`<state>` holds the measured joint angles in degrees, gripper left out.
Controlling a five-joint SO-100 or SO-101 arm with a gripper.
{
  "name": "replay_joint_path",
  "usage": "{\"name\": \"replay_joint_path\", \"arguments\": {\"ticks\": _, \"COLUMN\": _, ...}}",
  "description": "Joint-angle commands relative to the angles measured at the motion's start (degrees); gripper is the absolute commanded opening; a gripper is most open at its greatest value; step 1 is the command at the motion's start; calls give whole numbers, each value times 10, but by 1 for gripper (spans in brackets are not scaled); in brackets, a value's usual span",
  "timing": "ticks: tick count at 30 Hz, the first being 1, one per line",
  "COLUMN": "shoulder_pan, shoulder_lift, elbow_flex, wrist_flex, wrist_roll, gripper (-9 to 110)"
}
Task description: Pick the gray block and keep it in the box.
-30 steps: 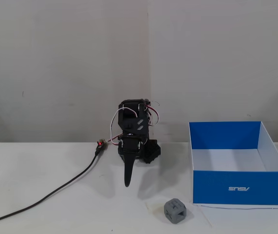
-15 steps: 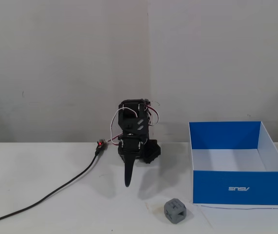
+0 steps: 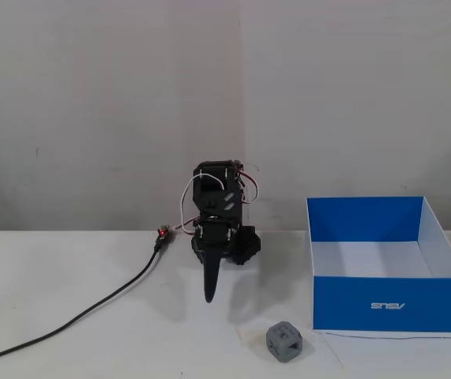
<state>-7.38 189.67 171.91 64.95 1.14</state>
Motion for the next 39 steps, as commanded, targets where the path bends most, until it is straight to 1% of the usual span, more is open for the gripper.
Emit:
{"name": "replay_joint_path", "arguments": {"ticks": 1, "shoulder_pan": -29, "shoulder_lift": 41, "elbow_flex": -40, "wrist_flex": -17, "wrist_roll": -11, "gripper": 0}}
{"name": "replay_joint_path", "arguments": {"ticks": 3, "shoulder_pan": -39, "shoulder_lift": -7, "elbow_flex": -68, "wrist_flex": -27, "wrist_roll": -11, "gripper": 0}}
{"name": "replay_joint_path", "arguments": {"ticks": 8, "shoulder_pan": -71, "shoulder_lift": -221, "elbow_flex": -151, "wrist_flex": -71, "wrist_roll": -12, "gripper": 0}}
{"name": "replay_joint_path", "arguments": {"ticks": 13, "shoulder_pan": -110, "shoulder_lift": -359, "elbow_flex": -209, "wrist_flex": -102, "wrist_roll": -11, "gripper": 0}}
{"name": "replay_joint_path", "arguments": {"ticks": 17, "shoulder_pan": -133, "shoulder_lift": -486, "elbow_flex": -291, "wrist_flex": -107, "wrist_roll": -12, "gripper": 0}}
{"name": "replay_joint_path", "arguments": {"ticks": 22, "shoulder_pan": -148, "shoulder_lift": -633, "elbow_flex": -417, "wrist_flex": -91, "wrist_roll": -18, "gripper": 7}}
{"name": "replay_joint_path", "arguments": {"ticks": 28, "shoulder_pan": -169, "shoulder_lift": -748, "elbow_flex": -521, "wrist_flex": -64, "wrist_roll": -27, "gripper": 14}}
{"name": "replay_joint_path", "arguments": {"ticks": 32, "shoulder_pan": -188, "shoulder_lift": -819, "elbow_flex": -559, "wrist_flex": -54, "wrist_roll": -28, "gripper": 17}}
{"name": "replay_joint_path", "arguments": {"ticks": 39, "shoulder_pan": -206, "shoulder_lift": -979, "elbow_flex": -673, "wrist_flex": -4, "wrist_roll": -38, "gripper": 18}}
